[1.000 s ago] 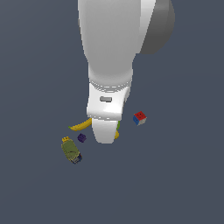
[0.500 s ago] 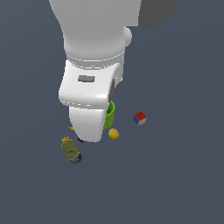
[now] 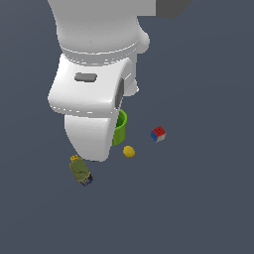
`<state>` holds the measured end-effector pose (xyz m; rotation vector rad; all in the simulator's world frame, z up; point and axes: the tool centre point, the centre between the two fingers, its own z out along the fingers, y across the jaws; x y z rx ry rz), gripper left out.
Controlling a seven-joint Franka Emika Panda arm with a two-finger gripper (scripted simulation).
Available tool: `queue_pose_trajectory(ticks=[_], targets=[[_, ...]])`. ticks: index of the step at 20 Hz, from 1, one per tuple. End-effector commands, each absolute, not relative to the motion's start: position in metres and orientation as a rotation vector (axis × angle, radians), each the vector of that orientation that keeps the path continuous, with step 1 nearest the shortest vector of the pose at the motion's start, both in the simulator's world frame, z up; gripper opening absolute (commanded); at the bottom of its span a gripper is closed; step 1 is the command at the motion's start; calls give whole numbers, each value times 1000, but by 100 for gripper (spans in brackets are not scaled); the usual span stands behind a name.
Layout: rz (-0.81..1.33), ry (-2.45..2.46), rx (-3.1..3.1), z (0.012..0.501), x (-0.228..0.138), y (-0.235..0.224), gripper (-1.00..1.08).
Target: Pick up a designated object from a clutter of objects.
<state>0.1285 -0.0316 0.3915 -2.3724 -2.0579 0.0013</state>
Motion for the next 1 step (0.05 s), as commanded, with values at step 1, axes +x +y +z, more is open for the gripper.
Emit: queue_pose_trajectory(ticks=[1], targets=[[0,-2059,-2373,393,129,-32,-100]])
